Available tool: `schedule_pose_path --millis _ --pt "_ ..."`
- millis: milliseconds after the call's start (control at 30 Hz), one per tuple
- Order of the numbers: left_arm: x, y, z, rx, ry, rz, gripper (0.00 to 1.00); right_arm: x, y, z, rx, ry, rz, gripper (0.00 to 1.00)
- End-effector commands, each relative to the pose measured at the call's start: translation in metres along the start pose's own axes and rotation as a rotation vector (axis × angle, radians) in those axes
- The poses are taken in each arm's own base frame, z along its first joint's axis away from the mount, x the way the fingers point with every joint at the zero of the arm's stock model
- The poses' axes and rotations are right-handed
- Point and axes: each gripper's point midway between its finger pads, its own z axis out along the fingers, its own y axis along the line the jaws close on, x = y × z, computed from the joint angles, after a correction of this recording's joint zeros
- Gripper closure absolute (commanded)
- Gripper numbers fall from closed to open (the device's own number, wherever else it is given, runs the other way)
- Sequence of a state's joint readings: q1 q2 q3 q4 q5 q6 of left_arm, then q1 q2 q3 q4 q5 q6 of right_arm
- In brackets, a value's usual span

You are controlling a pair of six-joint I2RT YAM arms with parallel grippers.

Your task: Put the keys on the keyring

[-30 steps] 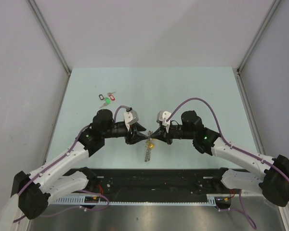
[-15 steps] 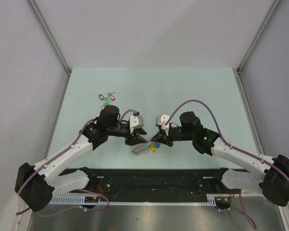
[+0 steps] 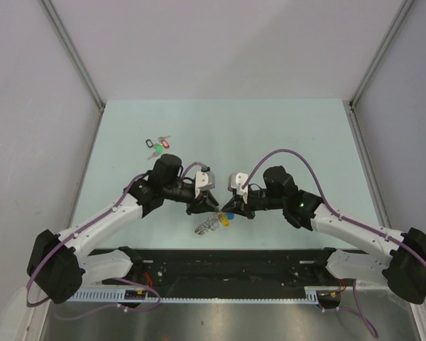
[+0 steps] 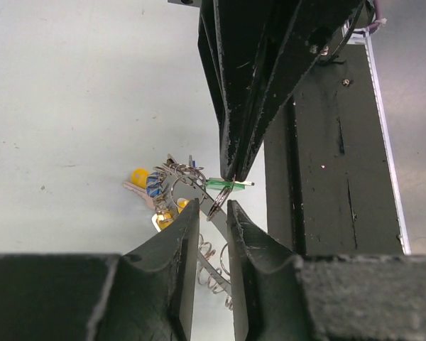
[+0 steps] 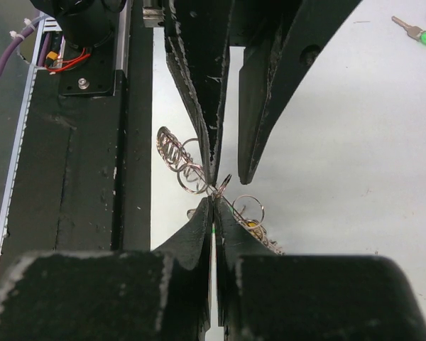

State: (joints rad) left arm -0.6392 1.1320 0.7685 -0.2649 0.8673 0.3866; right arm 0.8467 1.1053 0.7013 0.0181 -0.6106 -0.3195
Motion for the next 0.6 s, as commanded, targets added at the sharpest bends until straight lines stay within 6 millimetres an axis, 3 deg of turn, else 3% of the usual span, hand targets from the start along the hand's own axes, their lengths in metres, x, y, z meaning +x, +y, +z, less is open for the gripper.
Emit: schedule_pose_path --millis 0,167,300,567 --pt "-0.016 -0.008 0.002 0.06 -0.027 0.057 0.75 -0.033 -0.002 0.001 -0.009 -0.078 -0.072 1.0" --pt "-0.014 -0.007 0.003 0.055 -0.014 0.056 0.81 -0.034 -0.001 0.001 -0.012 -0.079 -0.074 1.0" --pt "-0.017 -0.006 0.002 0.044 -0.02 0.057 0.99 -0.032 -0.001 0.001 -0.009 -0.071 -0.071 1.0" --pt "-0.04 -0.002 -0.01 -0.034 -0.121 0.053 1.0 -0.018 -0.011 -0.013 0.059 -0.004 -0.042 1.0"
